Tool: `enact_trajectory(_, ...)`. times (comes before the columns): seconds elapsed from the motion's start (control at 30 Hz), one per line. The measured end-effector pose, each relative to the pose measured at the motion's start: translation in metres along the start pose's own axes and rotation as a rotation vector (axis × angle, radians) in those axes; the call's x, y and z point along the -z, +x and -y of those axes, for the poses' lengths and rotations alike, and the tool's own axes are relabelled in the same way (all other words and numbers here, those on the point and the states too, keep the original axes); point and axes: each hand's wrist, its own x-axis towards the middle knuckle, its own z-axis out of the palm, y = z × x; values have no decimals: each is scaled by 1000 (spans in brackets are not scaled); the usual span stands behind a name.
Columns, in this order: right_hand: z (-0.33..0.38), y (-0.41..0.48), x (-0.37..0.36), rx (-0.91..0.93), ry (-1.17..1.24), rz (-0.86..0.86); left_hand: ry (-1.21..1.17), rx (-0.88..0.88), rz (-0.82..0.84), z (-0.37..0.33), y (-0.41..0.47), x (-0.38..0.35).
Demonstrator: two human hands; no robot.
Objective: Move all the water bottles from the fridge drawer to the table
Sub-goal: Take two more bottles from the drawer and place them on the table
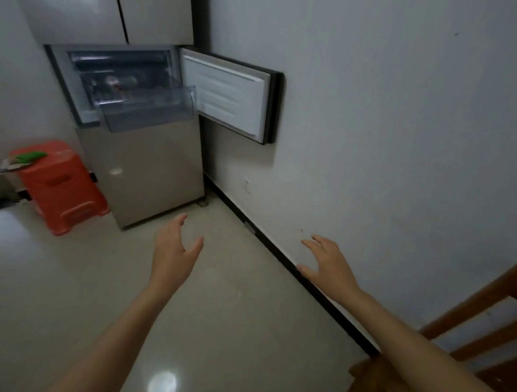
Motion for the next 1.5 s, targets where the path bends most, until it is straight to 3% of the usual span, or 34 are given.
enact_trajectory(0.47,36,242,-47,282,59,107,167,171,-199,73,139,-7)
enact_trajectory(0.73,76,394,-60,337,57,99,136,130,-207,106,282,-28)
enact_trajectory(1.07,82,522,-84,295,130,120,134,228,-192,141,376,-53)
enact_trajectory(1.5,141,766,-116,504,262,191,187,322,-404,165,570,-68)
